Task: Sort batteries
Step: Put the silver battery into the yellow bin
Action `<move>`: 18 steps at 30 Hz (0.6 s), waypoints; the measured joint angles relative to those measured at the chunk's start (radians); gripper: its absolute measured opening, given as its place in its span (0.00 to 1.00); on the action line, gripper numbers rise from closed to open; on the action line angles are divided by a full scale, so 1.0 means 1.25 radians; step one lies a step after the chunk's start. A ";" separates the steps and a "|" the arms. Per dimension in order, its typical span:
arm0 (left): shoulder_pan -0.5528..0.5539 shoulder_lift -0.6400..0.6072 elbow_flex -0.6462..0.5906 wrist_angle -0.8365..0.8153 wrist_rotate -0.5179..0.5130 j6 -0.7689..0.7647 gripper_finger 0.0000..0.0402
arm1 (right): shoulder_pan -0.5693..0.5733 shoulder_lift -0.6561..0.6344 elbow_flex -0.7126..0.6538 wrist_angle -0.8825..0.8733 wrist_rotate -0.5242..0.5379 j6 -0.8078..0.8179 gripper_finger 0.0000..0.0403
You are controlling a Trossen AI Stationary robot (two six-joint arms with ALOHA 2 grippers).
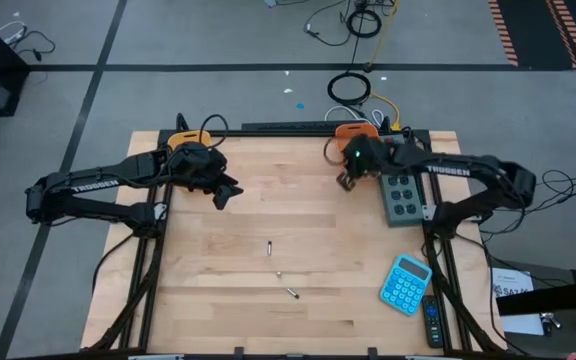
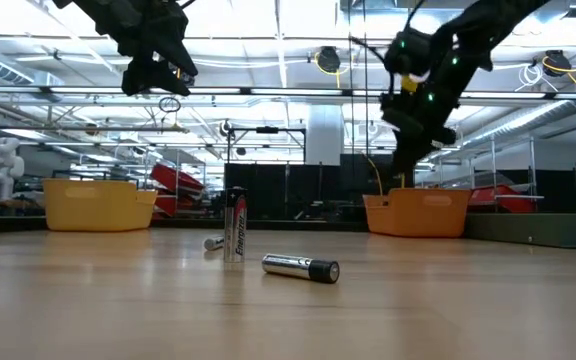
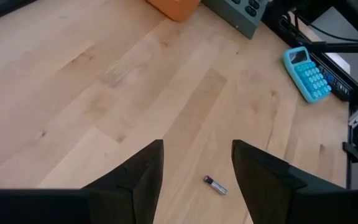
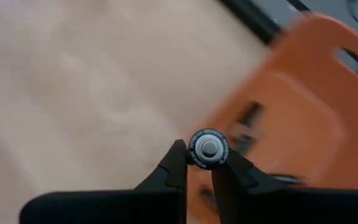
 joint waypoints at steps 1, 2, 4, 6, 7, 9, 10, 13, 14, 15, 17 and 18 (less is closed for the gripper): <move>0.000 0.000 0.000 0.000 -0.001 0.000 0.49 | -0.025 0.000 -0.001 -0.004 0.000 0.000 0.07; 0.001 0.000 0.000 0.000 -0.003 -0.001 0.49 | -0.049 0.002 -0.001 -0.008 0.001 0.000 0.07; 0.002 0.000 0.000 0.001 -0.004 -0.002 0.49 | -0.090 0.012 -0.001 -0.008 0.001 0.011 0.11; 0.002 0.000 0.000 0.001 -0.003 -0.004 0.49 | -0.121 0.027 -0.001 -0.016 -0.002 0.035 0.17; 0.002 0.000 0.000 0.001 -0.003 -0.010 0.49 | -0.132 0.030 -0.002 -0.019 -0.013 0.040 0.20; 0.002 0.000 0.000 0.001 0.006 -0.020 0.49 | -0.150 0.032 -0.001 -0.014 -0.059 0.043 0.28; 0.002 0.000 0.000 0.001 0.010 -0.014 0.49 | -0.157 0.032 -0.001 -0.015 -0.082 0.044 0.32; -0.013 0.000 0.000 0.000 0.024 0.041 0.50 | -0.164 0.025 -0.001 -0.036 -0.109 0.068 0.43; -0.020 0.000 0.000 0.000 0.034 0.055 0.51 | -0.164 0.017 -0.001 -0.044 -0.111 0.074 0.45; -0.026 0.001 0.000 0.000 0.048 0.067 0.51 | -0.164 0.006 -0.001 -0.047 -0.117 0.077 0.47; -0.036 0.005 0.000 0.000 0.105 0.083 0.52 | -0.152 -0.028 -0.001 -0.041 -0.138 0.077 0.49; -0.043 0.010 0.000 -0.001 0.139 0.083 0.52 | -0.134 -0.052 -0.001 -0.032 -0.137 0.073 0.49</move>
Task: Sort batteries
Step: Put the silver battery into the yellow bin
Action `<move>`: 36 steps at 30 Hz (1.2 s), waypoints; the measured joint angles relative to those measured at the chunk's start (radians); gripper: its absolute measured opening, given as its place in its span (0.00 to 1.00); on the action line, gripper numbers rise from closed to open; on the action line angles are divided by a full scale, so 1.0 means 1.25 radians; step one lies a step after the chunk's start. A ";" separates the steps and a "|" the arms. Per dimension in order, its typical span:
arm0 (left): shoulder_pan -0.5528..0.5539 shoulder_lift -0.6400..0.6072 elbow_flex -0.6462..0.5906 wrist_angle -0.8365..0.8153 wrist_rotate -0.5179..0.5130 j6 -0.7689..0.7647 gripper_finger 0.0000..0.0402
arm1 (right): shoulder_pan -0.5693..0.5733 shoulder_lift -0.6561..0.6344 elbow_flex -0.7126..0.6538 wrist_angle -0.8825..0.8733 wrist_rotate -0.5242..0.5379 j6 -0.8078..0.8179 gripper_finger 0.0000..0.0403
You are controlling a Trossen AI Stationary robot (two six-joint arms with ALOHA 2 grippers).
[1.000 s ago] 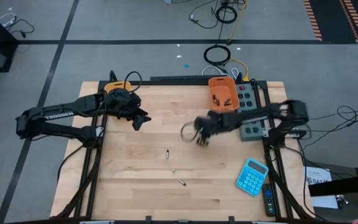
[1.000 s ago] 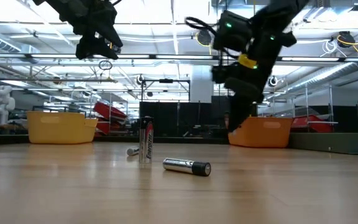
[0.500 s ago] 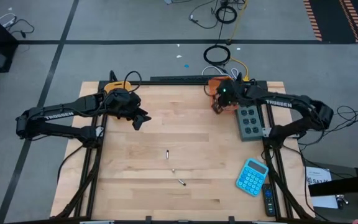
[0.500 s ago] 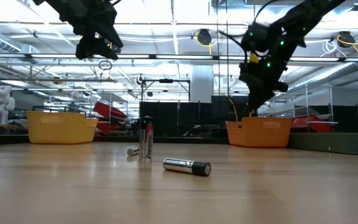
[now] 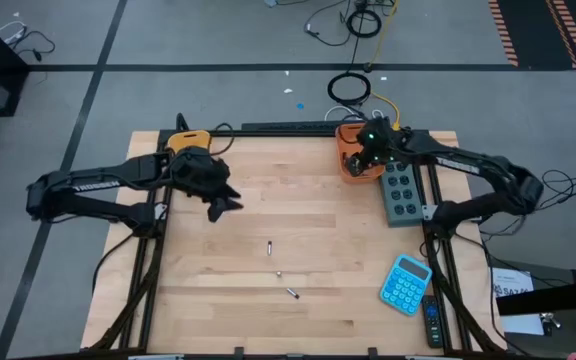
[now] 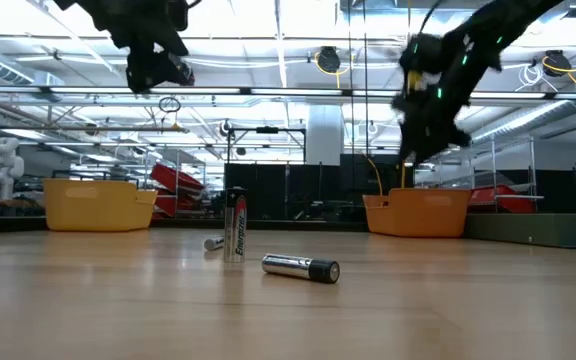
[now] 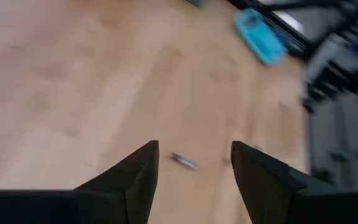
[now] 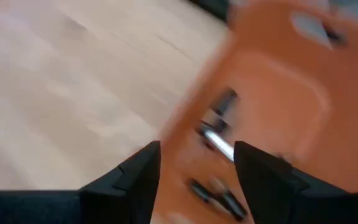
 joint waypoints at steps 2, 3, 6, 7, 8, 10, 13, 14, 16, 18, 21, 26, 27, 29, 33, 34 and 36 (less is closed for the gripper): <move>-0.019 0.012 0.000 0.000 0.050 -0.001 0.52 | 0.051 -0.056 0.001 0.040 0.008 -0.002 0.48; -0.033 0.017 0.000 -0.002 0.063 0.000 0.52 | 0.081 -0.082 0.001 0.057 0.014 0.003 0.47; -0.070 0.029 0.000 0.001 0.064 0.006 0.49 | 0.179 -0.147 0.001 0.093 0.022 0.047 0.43; -0.083 0.032 0.000 0.004 0.048 0.013 0.47 | 0.218 -0.162 0.001 0.094 0.033 0.068 0.42; -0.095 0.036 0.000 0.004 0.024 0.022 0.45 | 0.260 -0.174 0.002 0.089 0.055 0.092 0.41; -0.111 0.042 0.000 0.004 -0.014 0.036 0.42 | 0.344 -0.185 0.002 0.066 0.116 0.142 0.40; -0.119 0.047 0.000 0.005 -0.023 0.041 0.38 | 0.434 -0.206 0.001 0.061 0.215 0.222 0.39; -0.120 0.047 0.000 0.009 -0.023 0.040 0.37 | 0.453 -0.216 0.001 0.061 0.242 0.244 0.39; -0.124 0.047 0.000 0.023 -0.020 0.033 0.36 | 0.481 -0.234 0.001 0.062 0.282 0.275 0.38; -0.129 0.047 0.000 0.034 -0.007 0.028 0.35 | 0.505 -0.242 0.001 0.061 0.310 0.291 0.38; -0.136 0.047 0.000 0.032 -0.005 0.030 0.34 | 0.519 -0.243 0.001 0.016 0.331 0.325 0.38; -0.135 0.047 0.000 0.035 -0.011 0.041 0.34 | 0.418 -0.238 0.001 -0.181 0.273 0.381 0.38; -0.135 0.047 0.000 0.038 -0.011 0.041 0.34 | 0.390 -0.235 0.001 -0.205 0.243 0.359 0.38; -0.135 0.047 0.000 0.042 -0.011 0.041 0.34 | 0.324 -0.224 0.001 -0.230 0.171 0.299 0.38; -0.135 0.047 0.000 0.044 -0.012 0.030 0.34 | 0.193 -0.170 0.001 -0.246 0.044 0.182 0.38; -0.135 0.047 0.000 0.044 -0.013 0.022 0.34 | 0.166 -0.151 0.001 -0.247 0.019 0.150 0.38; -0.135 0.047 0.000 0.044 -0.018 0.005 0.34 | 0.118 -0.104 0.001 -0.247 -0.025 0.085 0.38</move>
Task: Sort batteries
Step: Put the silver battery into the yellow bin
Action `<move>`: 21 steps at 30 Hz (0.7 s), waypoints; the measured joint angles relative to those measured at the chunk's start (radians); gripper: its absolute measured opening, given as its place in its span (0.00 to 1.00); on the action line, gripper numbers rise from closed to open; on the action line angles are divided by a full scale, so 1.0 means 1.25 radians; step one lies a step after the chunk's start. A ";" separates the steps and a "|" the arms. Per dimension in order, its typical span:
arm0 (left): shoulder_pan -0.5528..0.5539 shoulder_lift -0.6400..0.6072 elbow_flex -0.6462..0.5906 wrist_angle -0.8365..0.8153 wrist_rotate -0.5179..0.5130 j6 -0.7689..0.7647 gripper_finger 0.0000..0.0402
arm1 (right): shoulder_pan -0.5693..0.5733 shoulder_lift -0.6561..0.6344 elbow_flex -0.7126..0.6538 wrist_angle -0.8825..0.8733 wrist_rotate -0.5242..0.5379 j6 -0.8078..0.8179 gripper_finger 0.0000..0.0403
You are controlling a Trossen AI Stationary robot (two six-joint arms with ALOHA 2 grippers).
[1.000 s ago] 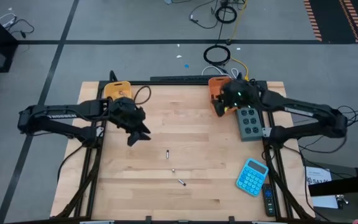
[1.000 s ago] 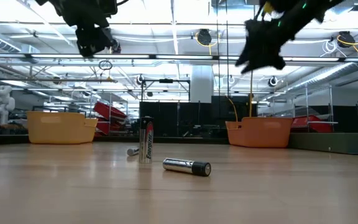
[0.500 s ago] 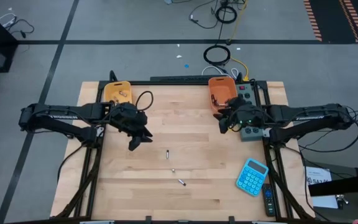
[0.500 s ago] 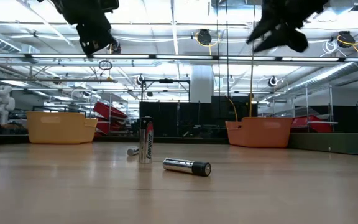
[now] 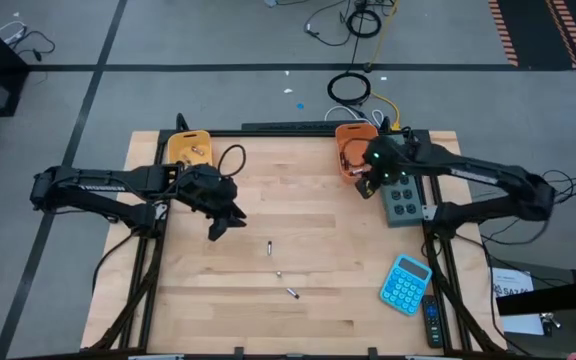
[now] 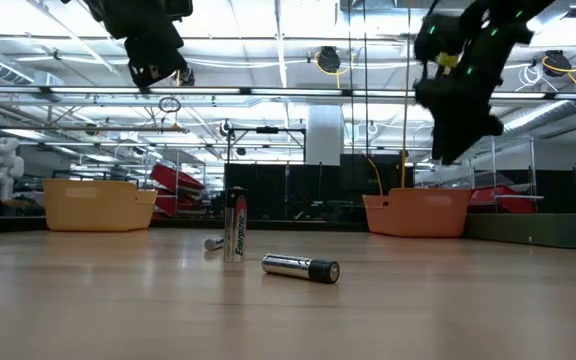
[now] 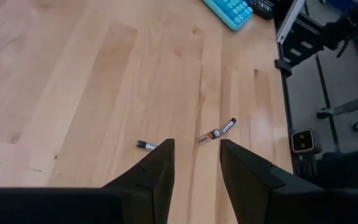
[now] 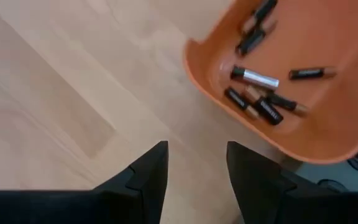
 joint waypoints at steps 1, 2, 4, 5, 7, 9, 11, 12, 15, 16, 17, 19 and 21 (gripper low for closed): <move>0.000 0.000 0.000 0.000 -0.004 -0.014 0.34 | -0.021 0.025 0.000 0.000 -0.015 -0.036 0.38; 0.000 0.000 0.000 0.000 -0.009 -0.032 0.34 | -0.040 0.053 0.000 0.000 -0.025 -0.076 0.38; 0.000 0.000 0.000 0.000 -0.031 -0.074 0.34 | -0.075 0.107 0.004 -0.005 -0.043 -0.165 0.38; 0.000 0.000 0.000 0.000 -0.044 -0.095 0.34 | -0.090 0.133 0.010 -0.010 -0.045 -0.210 0.38; 0.000 0.000 0.000 0.000 -0.074 -0.142 0.34 | -0.114 0.176 0.034 -0.025 -0.054 -0.300 0.38; 0.000 0.000 0.000 0.000 -0.107 -0.192 0.34 | -0.136 0.212 0.066 -0.054 -0.063 -0.373 0.38; 0.000 0.000 0.000 0.001 -0.124 -0.246 0.34 | -0.147 0.229 0.104 -0.099 -0.107 -0.408 0.38; 0.000 0.000 0.000 0.004 -0.126 -0.269 0.34 | -0.153 0.232 0.133 -0.123 -0.144 -0.413 0.38; 0.000 0.000 0.000 0.030 -0.127 -0.284 0.34 | -0.162 0.236 0.217 -0.208 -0.253 -0.408 0.38; 0.000 0.000 0.000 0.034 -0.126 -0.275 0.34 | -0.160 0.236 0.242 -0.240 -0.258 -0.403 0.38; 0.002 0.000 0.000 0.037 -0.123 -0.263 0.34 | -0.157 0.236 0.268 -0.262 -0.263 -0.396 0.38; 0.006 0.000 0.000 0.042 -0.115 -0.219 0.34 | -0.156 0.235 0.324 -0.260 -0.266 -0.394 0.38; 0.013 0.000 0.000 0.038 -0.100 -0.173 0.34 | -0.159 0.239 0.351 -0.231 -0.223 -0.409 0.38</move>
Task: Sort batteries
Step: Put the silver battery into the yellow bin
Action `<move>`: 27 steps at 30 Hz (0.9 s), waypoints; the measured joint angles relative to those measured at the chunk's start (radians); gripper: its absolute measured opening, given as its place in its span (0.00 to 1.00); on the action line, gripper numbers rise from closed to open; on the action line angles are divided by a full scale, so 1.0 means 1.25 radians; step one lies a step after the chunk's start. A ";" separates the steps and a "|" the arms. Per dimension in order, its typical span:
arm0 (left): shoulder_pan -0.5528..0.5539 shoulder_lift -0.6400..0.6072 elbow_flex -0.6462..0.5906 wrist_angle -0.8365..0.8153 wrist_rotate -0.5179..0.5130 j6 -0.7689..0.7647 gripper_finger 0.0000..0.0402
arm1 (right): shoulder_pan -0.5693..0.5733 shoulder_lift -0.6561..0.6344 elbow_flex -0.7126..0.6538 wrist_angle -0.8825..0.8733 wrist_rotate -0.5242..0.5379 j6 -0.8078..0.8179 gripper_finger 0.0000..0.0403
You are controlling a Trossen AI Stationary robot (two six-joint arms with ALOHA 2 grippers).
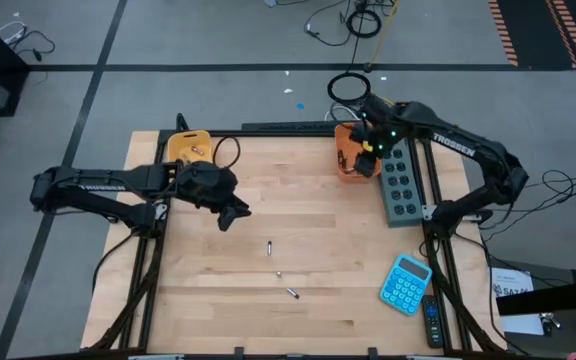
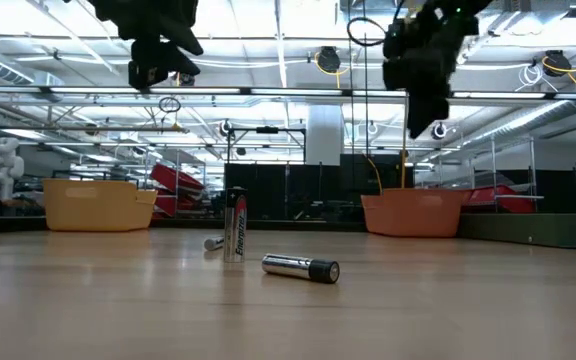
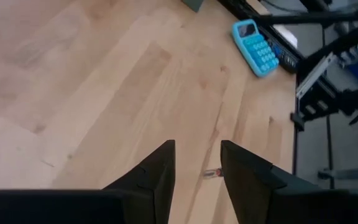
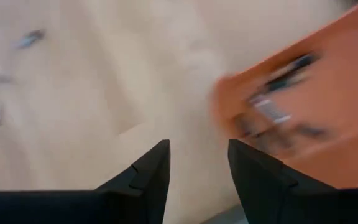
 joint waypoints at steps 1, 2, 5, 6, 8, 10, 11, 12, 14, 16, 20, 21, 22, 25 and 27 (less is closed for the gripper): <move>0.005 0.000 0.000 -0.001 0.004 0.016 0.34 | -0.006 0.012 0.006 0.021 0.034 -0.020 0.38; 0.011 0.000 0.000 -0.002 0.008 0.027 0.34 | -0.015 0.030 0.006 0.043 0.060 -0.056 0.38; 0.027 0.000 0.000 -0.002 0.008 0.056 0.34 | -0.041 0.109 0.004 0.046 0.119 -0.179 0.38; 0.032 0.000 0.000 -0.003 0.009 0.061 0.34 | -0.051 0.136 0.004 0.055 0.119 -0.211 0.38; 0.040 0.000 0.000 -0.003 0.010 0.063 0.34 | -0.067 0.185 0.004 0.080 0.119 -0.263 0.39; 0.043 0.000 0.000 -0.003 0.014 0.063 0.34 | -0.081 0.223 0.004 0.100 0.120 -0.295 0.39; 0.043 0.000 0.000 -0.004 0.015 0.060 0.34 | -0.088 0.236 0.004 0.110 0.120 -0.310 0.39; 0.043 0.000 0.000 -0.004 0.017 0.048 0.34 | -0.094 0.247 0.005 0.112 0.120 -0.328 0.39; 0.043 0.000 0.000 -0.004 0.019 0.042 0.34 | -0.102 0.270 0.005 0.103 0.130 -0.361 0.39; 0.039 0.000 0.000 -0.004 0.019 0.043 0.34 | -0.105 0.293 0.004 0.092 0.145 -0.381 0.39; 0.039 0.000 0.000 -0.004 0.019 0.043 0.34 | -0.099 0.307 0.004 0.105 0.143 -0.384 0.39; 0.039 0.000 0.000 -0.004 0.019 0.045 0.34 | -0.096 0.309 0.004 0.106 0.144 -0.389 0.39; 0.039 0.000 0.000 -0.004 0.019 0.049 0.34 | -0.092 0.311 0.004 0.106 0.145 -0.398 0.39; 0.040 0.000 0.000 -0.004 0.018 0.064 0.34 | -0.083 0.310 0.004 0.107 0.143 -0.441 0.40; 0.040 0.000 0.000 -0.004 0.019 0.070 0.34 | -0.077 0.310 0.004 0.107 0.139 -0.472 0.40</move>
